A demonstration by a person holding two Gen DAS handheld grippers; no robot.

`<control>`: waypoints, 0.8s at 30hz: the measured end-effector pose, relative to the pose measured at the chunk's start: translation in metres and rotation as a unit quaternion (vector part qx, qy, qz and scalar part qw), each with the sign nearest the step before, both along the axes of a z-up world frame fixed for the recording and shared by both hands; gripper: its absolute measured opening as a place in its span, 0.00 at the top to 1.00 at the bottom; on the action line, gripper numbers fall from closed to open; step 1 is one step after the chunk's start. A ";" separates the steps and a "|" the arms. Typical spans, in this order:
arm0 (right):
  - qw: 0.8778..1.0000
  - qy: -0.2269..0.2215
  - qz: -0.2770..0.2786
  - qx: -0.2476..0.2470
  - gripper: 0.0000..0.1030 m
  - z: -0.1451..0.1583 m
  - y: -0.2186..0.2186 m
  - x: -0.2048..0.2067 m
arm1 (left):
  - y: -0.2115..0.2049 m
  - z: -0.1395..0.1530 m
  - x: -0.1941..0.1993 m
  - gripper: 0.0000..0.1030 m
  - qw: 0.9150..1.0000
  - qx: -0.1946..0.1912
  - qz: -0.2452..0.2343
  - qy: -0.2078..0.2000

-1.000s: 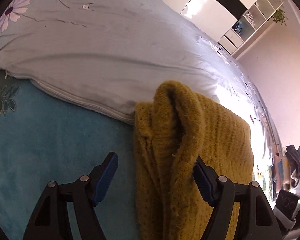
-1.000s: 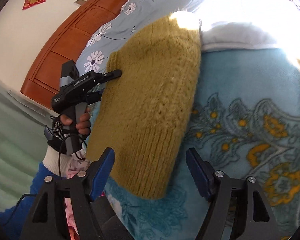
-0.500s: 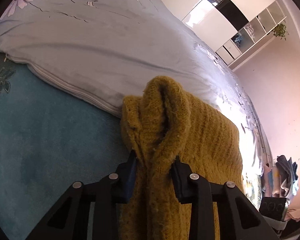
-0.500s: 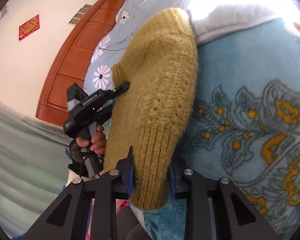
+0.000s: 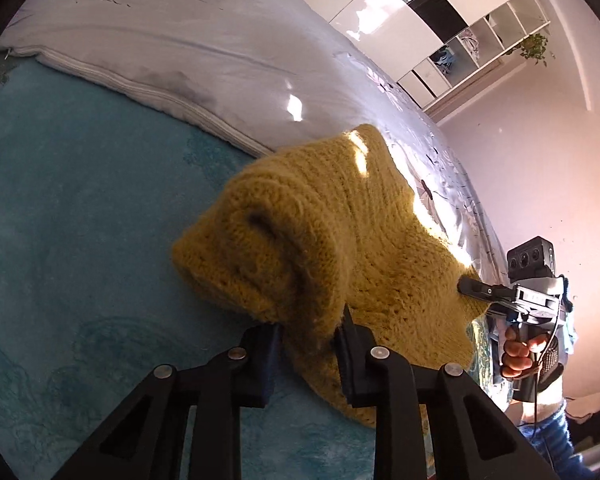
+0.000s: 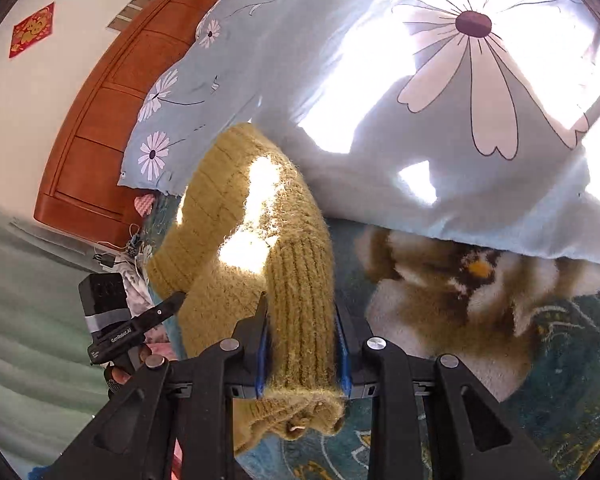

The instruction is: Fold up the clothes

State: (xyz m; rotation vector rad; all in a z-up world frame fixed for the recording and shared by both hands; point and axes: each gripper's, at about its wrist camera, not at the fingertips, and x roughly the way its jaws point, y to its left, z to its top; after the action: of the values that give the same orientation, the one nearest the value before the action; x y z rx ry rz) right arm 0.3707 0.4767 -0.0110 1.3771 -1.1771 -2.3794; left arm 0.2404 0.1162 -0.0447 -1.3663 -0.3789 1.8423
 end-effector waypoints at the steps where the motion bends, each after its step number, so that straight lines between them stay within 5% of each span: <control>1: 1.000 0.007 -0.005 -0.002 0.72 -0.002 0.001 0.003 | -0.003 0.000 -0.003 0.69 1.000 0.008 -0.001 -0.008; 6: 0.999 0.032 -0.043 0.008 0.62 -0.001 0.000 0.017 | -0.002 0.018 -0.009 0.57 1.000 0.004 -0.019 0.006; 10: 0.993 0.066 -0.099 0.015 0.30 0.000 -0.002 0.053 | -0.016 0.041 -0.011 0.40 0.996 -0.045 -0.034 0.073; 15: 0.985 0.069 -0.160 0.000 0.26 -0.017 -0.018 0.084 | -0.034 0.071 -0.027 0.29 0.990 -0.062 -0.022 0.127; 18: 0.980 0.062 -0.191 -0.003 0.25 -0.027 -0.027 0.089 | -0.007 0.077 -0.052 0.24 0.989 -0.051 -0.062 0.124; 21: 0.972 0.074 -0.221 0.001 0.15 -0.026 -0.032 0.091 | 0.032 0.059 -0.077 0.23 0.988 -0.072 -0.110 0.080; 24: 0.973 0.078 -0.210 -0.046 0.15 -0.034 -0.040 0.081 | 0.045 0.035 -0.080 0.23 0.982 -0.095 -0.152 0.052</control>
State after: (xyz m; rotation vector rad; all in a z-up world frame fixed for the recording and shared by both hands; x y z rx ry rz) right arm 0.4515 0.4363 -0.0446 0.9657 -1.6439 -2.6005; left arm 0.1600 0.1613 -0.0092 -1.3625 0.0605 1.7154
